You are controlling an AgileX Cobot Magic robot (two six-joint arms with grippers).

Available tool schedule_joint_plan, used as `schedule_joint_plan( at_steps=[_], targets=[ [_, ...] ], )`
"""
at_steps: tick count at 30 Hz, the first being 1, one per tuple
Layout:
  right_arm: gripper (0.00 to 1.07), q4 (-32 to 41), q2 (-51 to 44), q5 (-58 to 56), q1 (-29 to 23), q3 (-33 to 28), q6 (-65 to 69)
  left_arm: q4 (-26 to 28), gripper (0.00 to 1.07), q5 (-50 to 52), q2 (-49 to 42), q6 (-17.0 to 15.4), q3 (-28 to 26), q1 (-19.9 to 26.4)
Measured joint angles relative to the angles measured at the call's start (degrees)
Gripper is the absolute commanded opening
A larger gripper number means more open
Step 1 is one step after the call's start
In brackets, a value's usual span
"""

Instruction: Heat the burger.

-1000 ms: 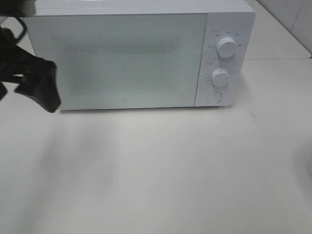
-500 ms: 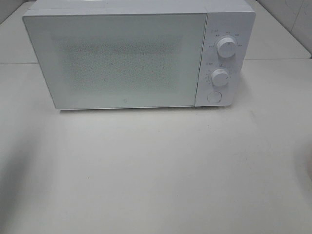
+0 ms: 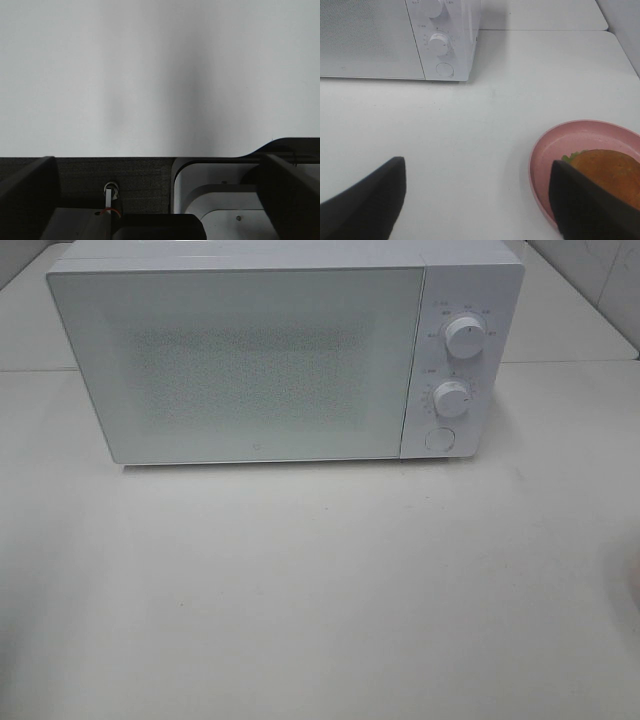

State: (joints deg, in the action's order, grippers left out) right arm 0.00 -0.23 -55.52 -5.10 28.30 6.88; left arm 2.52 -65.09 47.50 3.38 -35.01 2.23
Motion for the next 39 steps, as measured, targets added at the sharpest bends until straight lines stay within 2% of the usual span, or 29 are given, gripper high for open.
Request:
schedule_joint_plan(
  at_steps=[4,5,8,16,28,33,39],
  targets=[
    [0.75,0.0,0.0,0.0,0.0,0.0,0.0,-0.2,1.01,0.3,-4.7,0.0,2.9,0.1],
    [0.75,0.0,0.0,0.0,0.0,0.0,0.0,-0.2,1.01,1.7,-8.3,0.1,4.4,0.1],
    [0.75,0.0,0.0,0.0,0.0,0.0,0.0,-0.6,1.01,2.7,-13.5,0.1,5.0,0.1],
    [0.75,0.0,0.0,0.0,0.0,0.0,0.0,-1.3,1.01,2.8,-25.3,0.1,5.0,0.1],
    [0.75,0.0,0.0,0.0,0.0,0.0,0.0,-1.3,1.01,2.8,-37.5,0.1,5.0,0.1],
    [0.75,0.0,0.0,0.0,0.0,0.0,0.0,-1.3,1.01,2.9,-45.8,0.1,5.1,0.1],
    [0.75,0.0,0.0,0.0,0.0,0.0,0.0,-1.3,1.01,2.9,-47.7,0.1,5.2,0.1]
  ],
)
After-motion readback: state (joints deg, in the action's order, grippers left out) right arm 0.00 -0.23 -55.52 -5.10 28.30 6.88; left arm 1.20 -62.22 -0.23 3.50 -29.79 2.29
